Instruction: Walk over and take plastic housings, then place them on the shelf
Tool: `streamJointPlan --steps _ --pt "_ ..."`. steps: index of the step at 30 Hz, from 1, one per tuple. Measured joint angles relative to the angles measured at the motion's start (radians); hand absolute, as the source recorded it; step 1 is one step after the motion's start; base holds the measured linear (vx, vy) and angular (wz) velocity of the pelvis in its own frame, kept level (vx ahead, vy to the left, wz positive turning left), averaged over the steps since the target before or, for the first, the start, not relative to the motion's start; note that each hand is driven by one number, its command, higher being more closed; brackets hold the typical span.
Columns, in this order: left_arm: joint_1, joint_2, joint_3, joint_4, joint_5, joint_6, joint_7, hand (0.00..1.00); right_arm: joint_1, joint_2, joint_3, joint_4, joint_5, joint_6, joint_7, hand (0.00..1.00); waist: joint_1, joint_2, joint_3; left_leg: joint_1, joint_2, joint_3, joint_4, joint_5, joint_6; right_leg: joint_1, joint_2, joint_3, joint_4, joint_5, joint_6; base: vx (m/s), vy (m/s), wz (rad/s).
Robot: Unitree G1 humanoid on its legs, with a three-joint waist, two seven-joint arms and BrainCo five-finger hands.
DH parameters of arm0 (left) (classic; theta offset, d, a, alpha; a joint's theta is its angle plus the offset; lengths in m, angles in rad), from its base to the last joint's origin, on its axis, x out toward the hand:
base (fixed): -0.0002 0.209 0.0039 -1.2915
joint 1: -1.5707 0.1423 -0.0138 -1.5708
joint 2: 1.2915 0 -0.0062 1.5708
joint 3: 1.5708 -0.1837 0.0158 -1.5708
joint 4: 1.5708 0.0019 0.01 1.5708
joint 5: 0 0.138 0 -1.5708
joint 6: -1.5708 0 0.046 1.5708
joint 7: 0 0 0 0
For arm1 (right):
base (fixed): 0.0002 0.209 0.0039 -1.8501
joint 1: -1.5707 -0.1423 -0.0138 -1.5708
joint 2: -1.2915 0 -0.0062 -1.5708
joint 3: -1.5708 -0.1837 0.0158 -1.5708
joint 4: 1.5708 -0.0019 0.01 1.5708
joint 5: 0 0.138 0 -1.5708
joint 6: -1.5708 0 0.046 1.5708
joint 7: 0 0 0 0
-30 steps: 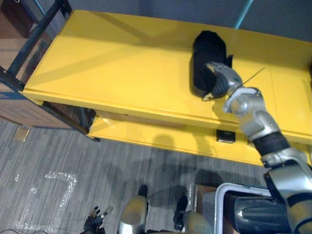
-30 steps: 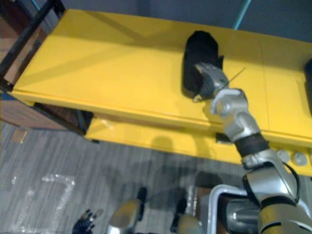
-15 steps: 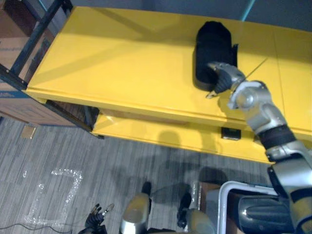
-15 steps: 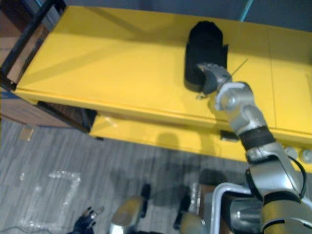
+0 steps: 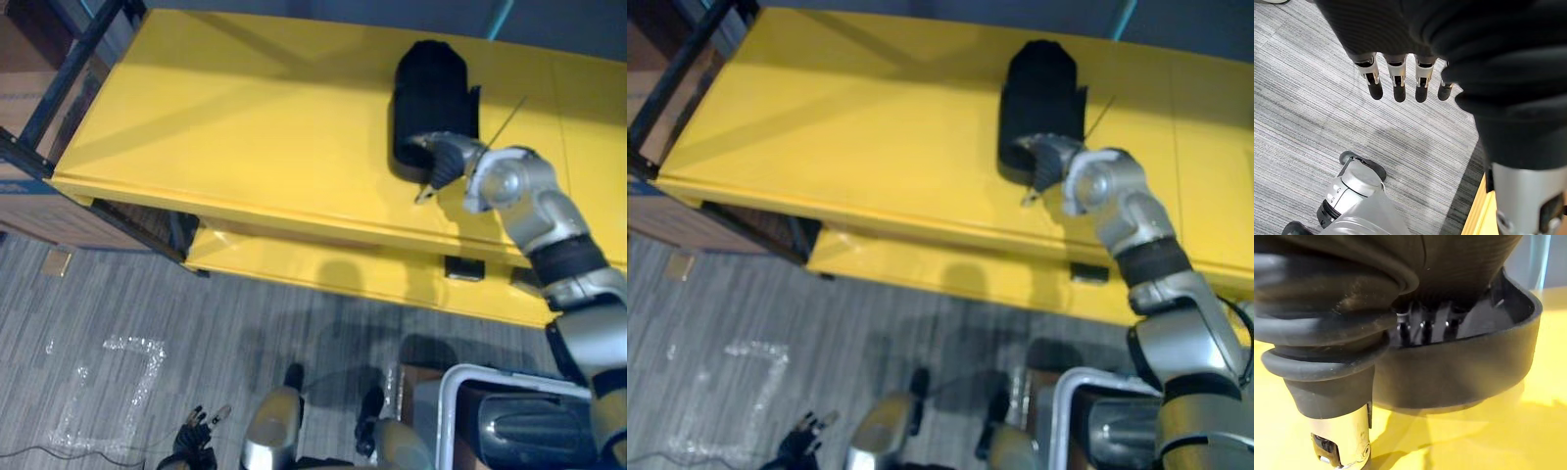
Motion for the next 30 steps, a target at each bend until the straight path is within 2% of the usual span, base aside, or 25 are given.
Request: streamJointPlan --steps 3,9,13,15,19,21,24,30 --pt "0.0 0.001 0.0 -0.003 0.0 0.008 0.002 0.0 -0.007 0.0 0.0 0.012 -0.062 0.024 0.016 0.0 0.006 -0.013 0.001 0.002 -0.004 -0.01 -0.025 0.018 -0.001 0.0 -0.005 -0.015 0.001 0.0 -0.001 -0.02 -0.005 0.12" --pt "0.0 0.003 0.0 -0.004 -0.002 0.012 0.031 0.0 -0.02 0.0 0.0 0.048 -0.145 0.027 0.034 0.0 0.027 -0.037 0.0 0.004 -0.006 -0.013 -0.056 0.039 -0.003 -0.002 -0.007 -0.019 0.002 0.001 -0.001 -0.04 -0.011 0.05" --pt "0.0 0.003 0.0 -0.009 -0.003 0.013 0.031 0.0 -0.022 0.0 -0.005 0.048 -0.198 0.037 0.051 0.0 0.027 -0.042 0.0 0.006 -0.008 -0.011 -0.065 0.045 -0.003 -0.003 -0.009 -0.019 0.002 0.003 0.0 0.0 0.0 0.0" --pt "0.0 0.003 0.0 -0.022 -0.003 0.016 0.031 0.0 -0.022 0.0 -0.01 0.048 -0.216 0.062 0.056 0.0 0.027 -0.043 0.0 0.007 -0.008 -0.01 -0.065 0.045 -0.003 -0.004 -0.009 -0.018 0.001 0.003 0.0 0.0 0.0 0.0" --pt "0.0 0.003 0.0 -0.031 -0.002 0.016 0.032 0.0 -0.027 0.0 -0.023 0.068 -0.228 0.109 0.064 0.0 0.027 -0.045 0.001 0.008 -0.007 -0.008 -0.067 0.045 -0.003 -0.004 -0.009 -0.018 0.0 0.003 0.0 0.0 0.0 0.0" --pt "0.0 0.003 0.0 -0.032 -0.002 0.016 0.032 0.0 -0.029 0.0 -0.03 0.079 -0.231 0.132 0.073 0.0 0.026 -0.055 0.002 0.016 -0.006 -0.006 -0.067 0.046 -0.005 -0.004 -0.009 -0.018 -0.001 0.003 0.0 0.02 -0.006 -0.02" --pt "0.0 0.003 0.0 -0.033 -0.002 0.016 0.032 0.0 -0.029 -0.003 -0.03 0.093 -0.221 0.143 0.075 0.0 0.026 -0.066 -0.001 0.021 -0.006 -0.004 -0.07 0.047 -0.005 -0.004 -0.009 -0.017 -0.001 0.003 0.0 0.01 -0.004 -0.01" --pt "0.0 0.003 0.002 -0.037 -0.002 0.016 0.031 0.0 -0.026 -0.034 -0.031 0.102 -0.154 0.143 0.081 0.0 0.025 -0.067 -0.001 0.02 -0.006 -0.004 -0.072 0.047 -0.005 -0.004 -0.01 -0.017 -0.001 0.003 0.0 0.0 0.0 0.0"
